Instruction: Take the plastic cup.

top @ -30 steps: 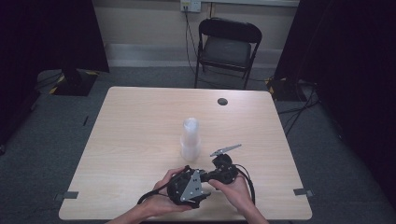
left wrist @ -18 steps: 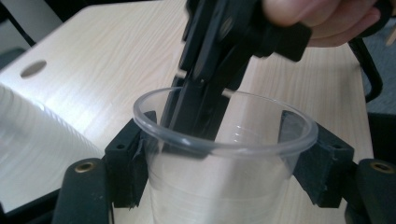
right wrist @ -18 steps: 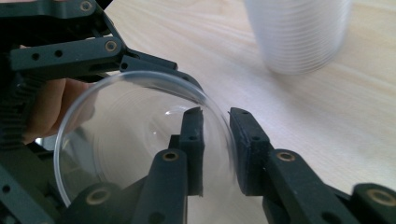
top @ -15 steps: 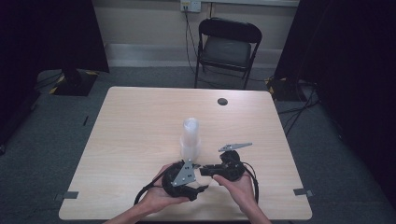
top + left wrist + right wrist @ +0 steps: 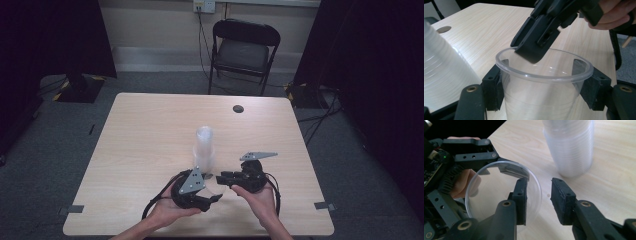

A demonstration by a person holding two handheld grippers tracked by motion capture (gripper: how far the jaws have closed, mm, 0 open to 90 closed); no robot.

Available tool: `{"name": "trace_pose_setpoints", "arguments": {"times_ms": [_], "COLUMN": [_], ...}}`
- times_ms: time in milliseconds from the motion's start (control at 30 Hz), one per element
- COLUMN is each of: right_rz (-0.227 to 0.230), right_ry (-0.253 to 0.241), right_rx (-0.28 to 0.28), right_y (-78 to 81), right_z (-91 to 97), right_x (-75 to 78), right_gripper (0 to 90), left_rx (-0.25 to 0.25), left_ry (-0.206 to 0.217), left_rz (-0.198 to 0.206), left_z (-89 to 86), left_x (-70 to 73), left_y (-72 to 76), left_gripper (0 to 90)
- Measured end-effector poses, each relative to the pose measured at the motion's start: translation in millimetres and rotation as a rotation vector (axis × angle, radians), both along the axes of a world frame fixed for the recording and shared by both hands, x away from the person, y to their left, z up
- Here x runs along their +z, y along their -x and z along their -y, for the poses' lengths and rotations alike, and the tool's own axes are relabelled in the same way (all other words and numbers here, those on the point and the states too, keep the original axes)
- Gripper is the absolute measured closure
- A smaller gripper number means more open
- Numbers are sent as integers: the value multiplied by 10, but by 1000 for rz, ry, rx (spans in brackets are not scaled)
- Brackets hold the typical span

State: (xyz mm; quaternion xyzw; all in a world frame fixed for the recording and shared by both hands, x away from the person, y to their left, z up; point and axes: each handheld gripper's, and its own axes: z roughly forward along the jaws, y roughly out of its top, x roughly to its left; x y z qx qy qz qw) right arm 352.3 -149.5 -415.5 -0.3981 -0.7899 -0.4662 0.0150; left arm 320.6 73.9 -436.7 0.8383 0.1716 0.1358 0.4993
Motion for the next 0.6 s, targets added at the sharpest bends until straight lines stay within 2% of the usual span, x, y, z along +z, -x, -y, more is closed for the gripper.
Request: {"name": "trace_pose_setpoints", "arguments": {"times_ms": [33, 100, 133, 333, 400, 533, 567, 600], "right_rz": [20, 25, 49, 57, 74, 80, 84, 84], "right_ry": [0, -8, -20, -25, -29, -29, -24, -24], "right_rx": [-3, -5, -10, -23, -34, -45, -55, -55], "right_y": [6, 7, 9, 14, 18, 13, 15, 15], "right_z": [8, 15, 32, 65, 85, 111, 128, 128], "right_x": [14, 20, 36, 83, 106, 109, 109, 109], "right_gripper": [646, 636, 623, 579, 554, 551, 550, 550], "left_rx": [15, 21, 30, 68, 80, 92, 103, 103], "left_ry": [4, 14, 12, 37, 29, 40, 69, 69], "left_rz": [-2, -7, -8, -20, -15, -19, -33, -33], "left_z": [-16, -24, -41, -108, -152, -194, -234, -234], "left_x": [8, 14, 27, 64, 83, 112, 126, 126], "left_y": [-12, -15, -19, -22, -4, -8, -20, -20], "left_gripper": [315, 316, 316, 313, 313, 314, 316, 317]}}
